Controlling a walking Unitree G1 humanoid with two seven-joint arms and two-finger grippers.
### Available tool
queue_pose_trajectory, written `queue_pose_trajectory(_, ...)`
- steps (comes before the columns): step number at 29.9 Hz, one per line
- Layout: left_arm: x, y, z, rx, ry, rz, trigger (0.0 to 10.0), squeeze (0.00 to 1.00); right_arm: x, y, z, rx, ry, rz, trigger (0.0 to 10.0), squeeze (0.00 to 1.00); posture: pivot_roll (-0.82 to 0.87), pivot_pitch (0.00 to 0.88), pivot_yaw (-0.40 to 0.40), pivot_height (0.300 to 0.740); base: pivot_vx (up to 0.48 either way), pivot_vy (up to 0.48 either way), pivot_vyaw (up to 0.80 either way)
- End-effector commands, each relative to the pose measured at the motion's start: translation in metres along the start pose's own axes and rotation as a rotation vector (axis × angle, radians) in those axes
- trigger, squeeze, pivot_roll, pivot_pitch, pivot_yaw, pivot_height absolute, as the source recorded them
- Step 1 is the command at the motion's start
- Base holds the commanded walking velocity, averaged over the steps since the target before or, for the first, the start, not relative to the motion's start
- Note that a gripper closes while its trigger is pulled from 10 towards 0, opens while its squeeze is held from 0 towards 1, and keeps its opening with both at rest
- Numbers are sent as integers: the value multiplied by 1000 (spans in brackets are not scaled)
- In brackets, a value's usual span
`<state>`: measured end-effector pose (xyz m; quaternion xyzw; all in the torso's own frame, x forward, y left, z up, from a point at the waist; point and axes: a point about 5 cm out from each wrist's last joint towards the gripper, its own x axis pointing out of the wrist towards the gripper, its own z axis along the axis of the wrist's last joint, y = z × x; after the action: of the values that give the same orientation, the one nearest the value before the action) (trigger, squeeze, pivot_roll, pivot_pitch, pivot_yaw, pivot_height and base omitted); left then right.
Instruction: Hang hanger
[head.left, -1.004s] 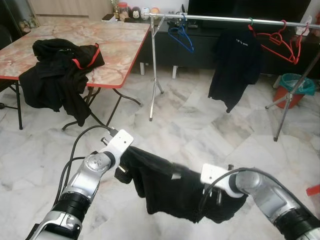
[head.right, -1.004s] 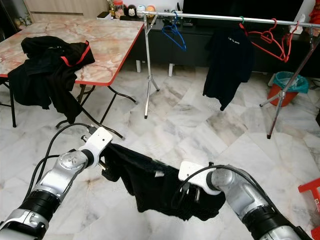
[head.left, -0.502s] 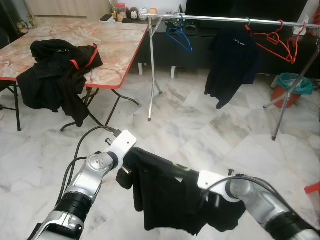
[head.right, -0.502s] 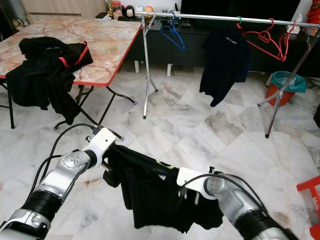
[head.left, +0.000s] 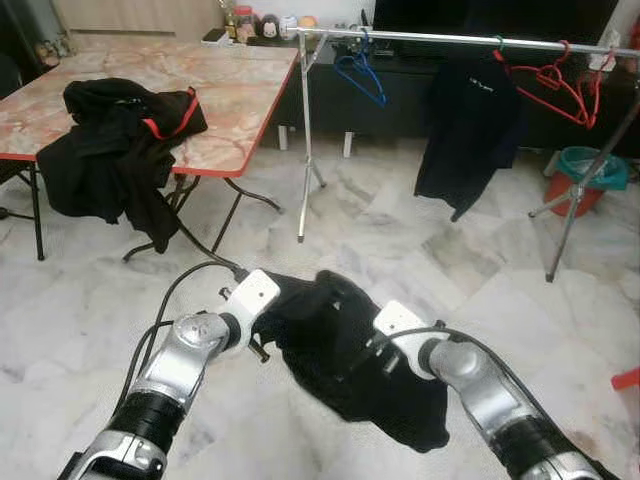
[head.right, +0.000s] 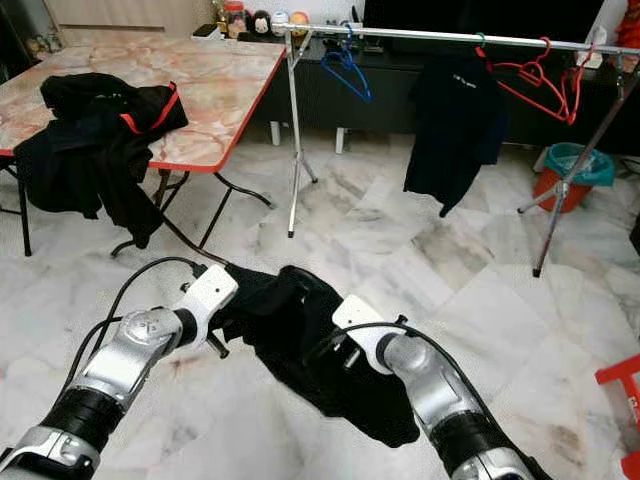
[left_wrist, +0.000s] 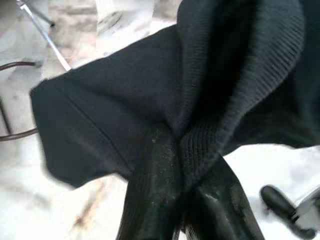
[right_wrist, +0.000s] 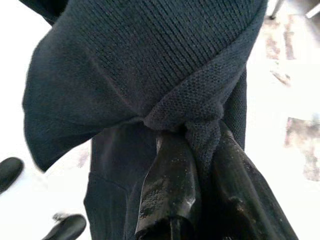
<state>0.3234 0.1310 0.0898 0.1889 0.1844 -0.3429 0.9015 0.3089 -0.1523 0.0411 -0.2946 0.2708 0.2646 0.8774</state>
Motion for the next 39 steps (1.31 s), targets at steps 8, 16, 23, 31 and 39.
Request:
queue_pose_trajectory(8, -2, -4, 1, -14, -9, -29, 10000, 1000, 2, -7, 10, 61, -67, -53, 10000, 0, -115, 0, 2, 740, 0, 0, 0)
queue_pose_trajectory(16, -3, -6, 4, -10, -30, -35, 10000, 1000, 2, -10, 17, 63, -118, -72, 10000, 0, -117, 0, 3, 740, 0, 0, 0)
queue_pose_trajectory(23, -18, 23, 15, -62, -140, 118, 10000, 1000, -2, -21, 17, 33, -167, -93, 10000, 0, -116, 0, 6, 740, 0, 0, 0)
queue_pose_trajectory(31, -41, 47, 34, -148, -298, 184, 10000, 1000, -8, -31, 5, 19, -186, -66, 10000, 0, -107, 0, 3, 740, 0, 0, 0)
queue_pose_trajectory(39, -48, 37, 29, -83, -296, 71, 10000, 0, -30, -33, 4, 62, -373, 202, 10000, 0, -104, 0, 0, 740, 0, 0, 0)
